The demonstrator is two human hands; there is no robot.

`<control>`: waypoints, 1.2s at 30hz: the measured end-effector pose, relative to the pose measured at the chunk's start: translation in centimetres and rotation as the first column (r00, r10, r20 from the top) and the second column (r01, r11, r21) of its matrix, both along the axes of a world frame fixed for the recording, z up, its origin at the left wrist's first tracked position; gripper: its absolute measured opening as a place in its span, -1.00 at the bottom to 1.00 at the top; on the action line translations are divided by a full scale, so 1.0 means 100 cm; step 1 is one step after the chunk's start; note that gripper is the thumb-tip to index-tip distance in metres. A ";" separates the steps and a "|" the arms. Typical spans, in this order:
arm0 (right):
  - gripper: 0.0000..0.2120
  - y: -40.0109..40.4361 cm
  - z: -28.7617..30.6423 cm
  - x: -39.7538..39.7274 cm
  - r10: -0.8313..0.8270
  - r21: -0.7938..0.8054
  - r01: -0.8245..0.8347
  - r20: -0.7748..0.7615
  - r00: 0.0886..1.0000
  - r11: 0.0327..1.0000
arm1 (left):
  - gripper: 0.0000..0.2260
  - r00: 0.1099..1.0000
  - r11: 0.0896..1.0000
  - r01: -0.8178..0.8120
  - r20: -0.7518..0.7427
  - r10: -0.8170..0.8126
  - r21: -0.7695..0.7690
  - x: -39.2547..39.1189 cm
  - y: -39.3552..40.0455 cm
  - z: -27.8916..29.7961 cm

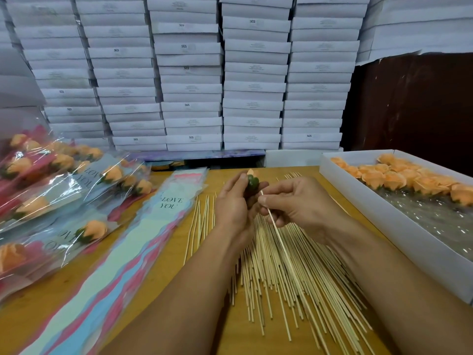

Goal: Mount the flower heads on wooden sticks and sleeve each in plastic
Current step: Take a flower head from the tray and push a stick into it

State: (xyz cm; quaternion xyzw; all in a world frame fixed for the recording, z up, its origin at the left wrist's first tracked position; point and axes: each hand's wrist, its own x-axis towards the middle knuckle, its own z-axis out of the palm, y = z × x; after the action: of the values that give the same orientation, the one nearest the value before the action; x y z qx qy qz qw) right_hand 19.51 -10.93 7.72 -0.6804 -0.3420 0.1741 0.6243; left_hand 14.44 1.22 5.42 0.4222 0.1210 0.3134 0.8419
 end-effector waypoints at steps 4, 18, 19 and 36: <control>-0.90 0.005 -0.006 -0.002 0.010 0.029 -0.010 -0.006 1.000 1.000 | -0.77 0.997 1.000 0.029 0.065 -0.029 0.002 -0.002 -0.001 0.003; -0.92 0.007 -0.006 0.000 0.001 0.127 0.007 -0.058 0.998 0.992 | -0.76 0.996 0.996 0.004 0.085 -0.012 0.089 -0.005 -0.004 0.006; -0.91 0.007 -0.006 0.000 0.001 0.125 0.007 -0.062 0.998 0.992 | -0.76 0.996 0.996 0.003 0.087 -0.011 0.094 -0.005 -0.005 0.006; -0.86 -0.005 0.004 0.011 -0.048 -0.029 0.042 -0.259 0.965 0.999 | -0.80 0.997 0.999 -0.042 0.069 0.039 0.035 -0.002 0.001 0.002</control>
State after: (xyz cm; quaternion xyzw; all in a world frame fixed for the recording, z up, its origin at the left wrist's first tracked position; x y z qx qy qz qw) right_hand 20.64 -11.41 8.15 -0.6665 -0.2399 0.2513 0.6596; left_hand 14.23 1.30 5.62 0.4240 0.0948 0.3469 0.8312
